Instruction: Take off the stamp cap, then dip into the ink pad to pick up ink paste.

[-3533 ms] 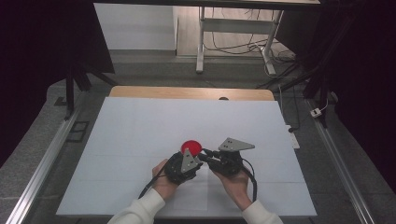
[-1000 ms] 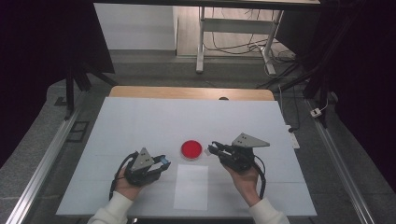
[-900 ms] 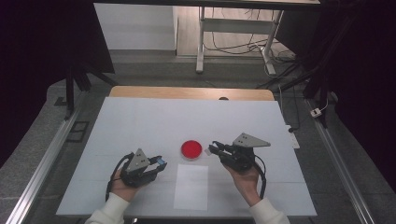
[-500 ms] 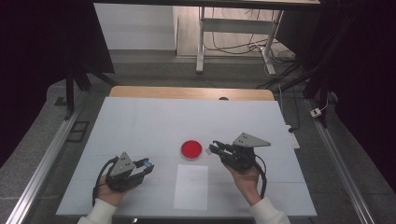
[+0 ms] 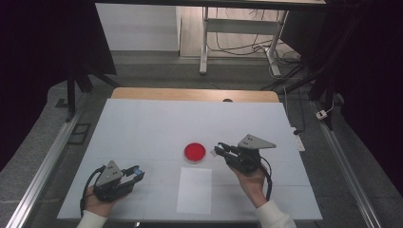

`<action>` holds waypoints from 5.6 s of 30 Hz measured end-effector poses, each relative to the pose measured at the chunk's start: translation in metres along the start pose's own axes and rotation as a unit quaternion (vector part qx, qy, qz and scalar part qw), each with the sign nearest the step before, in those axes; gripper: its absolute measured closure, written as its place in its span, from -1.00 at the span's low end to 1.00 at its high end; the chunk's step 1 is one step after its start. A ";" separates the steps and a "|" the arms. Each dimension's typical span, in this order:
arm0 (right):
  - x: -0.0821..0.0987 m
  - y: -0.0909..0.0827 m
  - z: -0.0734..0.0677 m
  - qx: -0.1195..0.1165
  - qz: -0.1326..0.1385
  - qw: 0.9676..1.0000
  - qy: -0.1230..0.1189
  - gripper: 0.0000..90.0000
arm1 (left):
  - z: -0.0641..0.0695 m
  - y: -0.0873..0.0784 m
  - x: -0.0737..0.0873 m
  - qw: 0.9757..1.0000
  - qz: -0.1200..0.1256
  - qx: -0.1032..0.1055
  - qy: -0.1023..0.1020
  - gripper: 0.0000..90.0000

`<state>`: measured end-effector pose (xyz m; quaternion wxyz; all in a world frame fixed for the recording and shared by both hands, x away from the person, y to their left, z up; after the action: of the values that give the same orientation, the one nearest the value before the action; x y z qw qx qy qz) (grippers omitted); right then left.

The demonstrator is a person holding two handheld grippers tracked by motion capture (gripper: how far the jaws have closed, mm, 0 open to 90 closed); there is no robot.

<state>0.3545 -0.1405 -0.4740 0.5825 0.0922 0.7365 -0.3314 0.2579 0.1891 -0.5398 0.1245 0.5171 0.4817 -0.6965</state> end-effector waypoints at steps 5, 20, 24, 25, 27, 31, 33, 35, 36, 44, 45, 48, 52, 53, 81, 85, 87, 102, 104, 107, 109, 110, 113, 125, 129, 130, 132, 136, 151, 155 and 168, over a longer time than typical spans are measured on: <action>0.000 0.002 0.001 0.003 -0.003 1.000 -0.008 0.68 | 0.000 0.003 0.001 1.000 -0.003 -0.001 -0.001 0.44; -0.003 0.006 0.006 0.004 -0.007 1.000 -0.012 0.68 | -0.001 0.004 0.001 1.000 -0.004 -0.001 -0.003 0.44; -0.003 0.010 0.008 0.006 -0.014 1.000 -0.019 0.68 | -0.001 0.004 0.001 1.000 -0.005 -0.001 -0.003 0.44; -0.004 0.011 0.008 0.006 -0.014 1.000 -0.020 0.68 | -0.001 0.005 0.002 1.000 -0.005 0.000 -0.004 0.44; -0.005 0.014 0.008 0.005 -0.017 1.000 -0.024 0.68 | -0.001 0.005 0.002 1.000 -0.006 0.000 -0.004 0.44; -0.007 0.019 0.010 0.004 -0.022 0.999 -0.025 0.68 | -0.001 0.006 0.002 1.000 -0.007 0.000 -0.004 0.44; -0.007 0.021 0.011 0.003 -0.025 0.999 -0.025 0.68 | -0.001 0.007 0.002 1.000 -0.007 0.001 -0.004 0.44; -0.008 0.023 0.012 0.004 -0.026 0.999 -0.027 0.68 | -0.001 0.007 0.002 1.000 -0.008 0.001 -0.004 0.44; -0.008 0.024 0.012 0.004 -0.029 0.999 -0.028 0.68 | -0.001 0.007 0.002 1.000 -0.008 0.001 -0.004 0.44; -0.009 0.034 0.014 0.001 -0.043 0.999 -0.028 0.68 | -0.001 0.007 0.002 1.000 -0.008 0.002 -0.004 0.44; -0.009 0.036 0.015 0.002 -0.044 0.999 -0.028 0.68 | -0.001 0.007 0.002 1.000 -0.008 0.002 -0.004 0.44; -0.009 0.043 0.015 -0.001 -0.050 0.998 -0.028 0.68 | -0.001 0.007 0.002 1.000 -0.009 0.002 -0.005 0.44; -0.009 0.051 0.015 -0.004 -0.060 0.998 -0.028 0.68 | -0.001 0.008 0.002 1.000 -0.011 0.002 -0.003 0.44; -0.009 0.054 0.016 -0.004 -0.062 0.998 -0.029 0.68 | -0.001 0.008 0.002 1.000 -0.011 0.003 -0.002 0.44; 0.004 0.107 0.004 -0.016 -0.159 0.984 -0.080 0.68 | 0.000 0.010 0.003 1.000 -0.014 0.005 -0.002 0.44; 0.006 0.109 0.004 -0.014 -0.165 0.982 -0.086 0.68 | 0.001 0.011 0.003 1.000 -0.015 0.006 0.000 0.44; 0.006 0.110 0.004 -0.013 -0.167 0.982 -0.088 0.68 | 0.001 0.011 0.003 1.000 -0.015 0.006 0.000 0.44; 0.013 0.116 0.004 -0.005 -0.187 0.977 -0.102 0.68 | 0.001 0.011 0.003 1.000 -0.016 0.007 0.000 0.44; 0.014 0.116 0.004 -0.006 -0.185 0.978 -0.101 0.68 | 0.001 0.011 0.003 1.000 -0.015 0.007 0.000 0.44; 0.014 0.116 0.004 -0.006 -0.185 0.978 -0.098 0.68 | 0.001 0.011 0.003 1.000 -0.015 0.007 0.000 0.44; 0.014 0.116 0.005 -0.006 -0.188 0.977 -0.097 0.68 | 0.001 0.011 0.003 1.000 -0.015 0.006 0.000 0.44; 0.015 0.116 0.005 -0.007 -0.190 0.977 -0.096 0.68 | 0.001 0.011 0.003 1.000 -0.016 0.007 0.000 0.44; 0.017 0.117 0.006 -0.007 -0.198 0.976 -0.094 0.68 | 0.001 0.011 0.003 1.000 -0.017 0.006 0.000 0.44; 0.018 0.118 0.005 -0.004 -0.195 0.976 -0.093 0.69 | 0.001 0.011 0.003 1.000 -0.017 0.005 0.000 0.44; 0.019 0.118 0.005 -0.003 -0.193 0.977 -0.092 0.69 | 0.001 0.011 0.003 1.000 -0.018 0.005 0.000 0.44; 0.019 0.118 0.005 -0.004 -0.193 0.977 -0.092 0.69 | 0.001 0.011 0.003 1.000 -0.018 0.004 0.000 0.44; 0.019 0.118 0.004 -0.002 -0.189 0.977 -0.098 0.69 | 0.001 0.011 0.003 1.000 -0.018 0.004 0.000 0.44; 0.014 0.115 0.005 -0.001 -0.175 0.980 -0.091 0.68 | 0.001 0.011 0.003 1.000 -0.016 0.005 -0.001 0.44; -0.016 0.094 -0.005 -0.013 -0.115 0.989 -0.092 0.68 | 0.001 0.011 0.003 1.000 -0.016 0.005 -0.001 0.44; -0.014 0.097 -0.007 -0.016 -0.117 0.988 -0.096 0.68 | 0.001 0.011 0.003 1.000 -0.016 0.005 -0.002 0.44; -0.002 0.107 -0.006 -0.013 -0.149 0.983 -0.107 0.68 | 0.001 0.012 0.003 1.000 -0.018 0.006 -0.002 0.44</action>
<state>0.4062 -0.0545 -0.5129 0.6030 -0.0627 0.6798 -0.4127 0.2636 0.1836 -0.5489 0.1102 0.5081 0.4867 -0.7020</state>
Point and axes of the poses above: each handheld gripper's, and its own axes: y roughly forward along the jaws, x roughly out of its underside, z roughly to its right, the point moved 6 cm from there along y, roughly forward along the jaws, and after that the axes turned 2 degrees about -x, right-handed, at the moved point
